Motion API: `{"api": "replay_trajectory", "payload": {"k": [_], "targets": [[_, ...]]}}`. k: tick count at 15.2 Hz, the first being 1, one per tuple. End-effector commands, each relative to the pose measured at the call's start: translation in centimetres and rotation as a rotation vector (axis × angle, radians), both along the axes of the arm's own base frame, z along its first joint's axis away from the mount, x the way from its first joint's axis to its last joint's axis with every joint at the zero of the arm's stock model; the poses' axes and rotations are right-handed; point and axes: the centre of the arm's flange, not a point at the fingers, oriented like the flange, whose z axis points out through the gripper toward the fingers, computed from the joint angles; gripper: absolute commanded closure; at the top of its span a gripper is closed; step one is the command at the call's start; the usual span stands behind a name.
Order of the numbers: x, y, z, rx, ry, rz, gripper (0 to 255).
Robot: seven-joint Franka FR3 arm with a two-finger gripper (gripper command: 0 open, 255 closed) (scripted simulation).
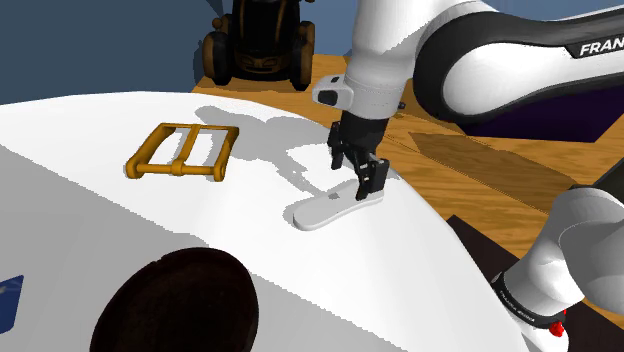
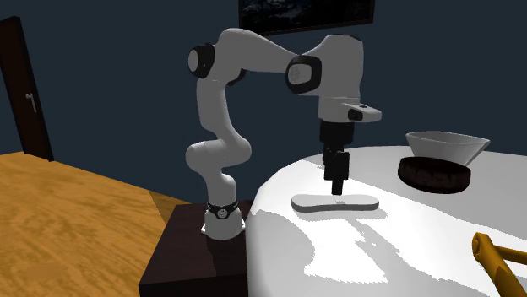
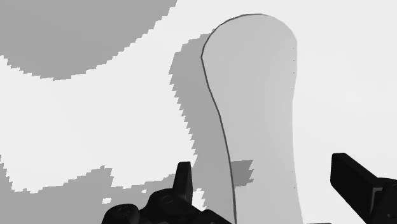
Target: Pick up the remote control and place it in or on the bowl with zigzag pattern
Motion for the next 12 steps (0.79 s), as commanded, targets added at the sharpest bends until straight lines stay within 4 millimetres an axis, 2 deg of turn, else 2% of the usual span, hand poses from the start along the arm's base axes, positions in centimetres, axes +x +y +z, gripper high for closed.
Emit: {"api": "replay_trajectory", "payload": {"k": [1,8,12], "targets": [[-0.6,1.3,-0.5,-0.004,0.006,0.061,0],[-0.5,1.2,-4.5,-0.004,0.006,0.061,0],[-0.5,1.2,-4.5,-0.004,0.006,0.061,0]]}}
